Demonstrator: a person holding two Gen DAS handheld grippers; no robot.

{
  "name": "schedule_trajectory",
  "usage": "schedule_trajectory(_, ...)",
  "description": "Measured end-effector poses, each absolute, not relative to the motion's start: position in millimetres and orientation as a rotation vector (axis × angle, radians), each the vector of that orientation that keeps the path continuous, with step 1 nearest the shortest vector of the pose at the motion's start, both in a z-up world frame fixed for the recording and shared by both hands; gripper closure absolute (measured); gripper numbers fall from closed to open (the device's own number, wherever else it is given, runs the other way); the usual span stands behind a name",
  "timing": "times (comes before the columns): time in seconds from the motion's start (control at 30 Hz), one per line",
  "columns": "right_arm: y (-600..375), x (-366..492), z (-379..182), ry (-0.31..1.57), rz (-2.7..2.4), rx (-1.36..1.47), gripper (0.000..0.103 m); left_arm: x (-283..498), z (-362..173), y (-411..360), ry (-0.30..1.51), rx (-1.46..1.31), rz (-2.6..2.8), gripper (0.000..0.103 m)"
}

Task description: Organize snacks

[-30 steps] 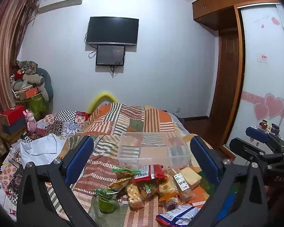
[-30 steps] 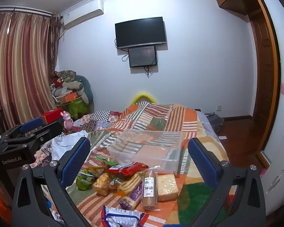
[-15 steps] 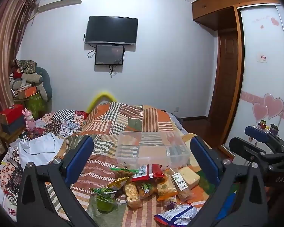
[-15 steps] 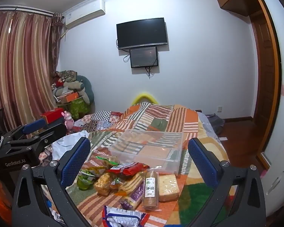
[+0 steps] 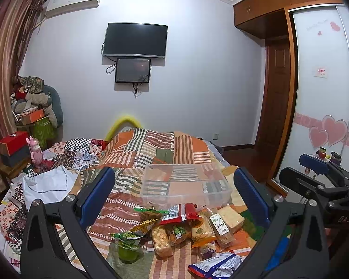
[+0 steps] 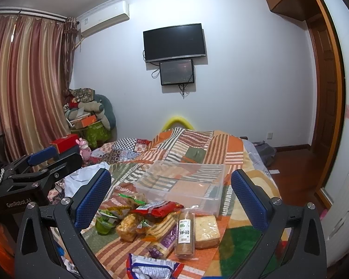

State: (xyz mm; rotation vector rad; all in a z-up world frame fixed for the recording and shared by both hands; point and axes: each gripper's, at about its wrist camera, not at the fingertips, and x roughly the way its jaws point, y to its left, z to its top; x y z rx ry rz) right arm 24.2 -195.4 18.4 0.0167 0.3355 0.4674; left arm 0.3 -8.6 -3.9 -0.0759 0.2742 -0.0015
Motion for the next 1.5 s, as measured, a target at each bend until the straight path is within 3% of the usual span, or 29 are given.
schedule_trajectory(1.5, -200.3, 22.3, 21.6, 0.331, 0.461, 0.041, 0.0, -1.6, -2.8, -10.6, 0.277, -0.077, -0.011, 0.0)
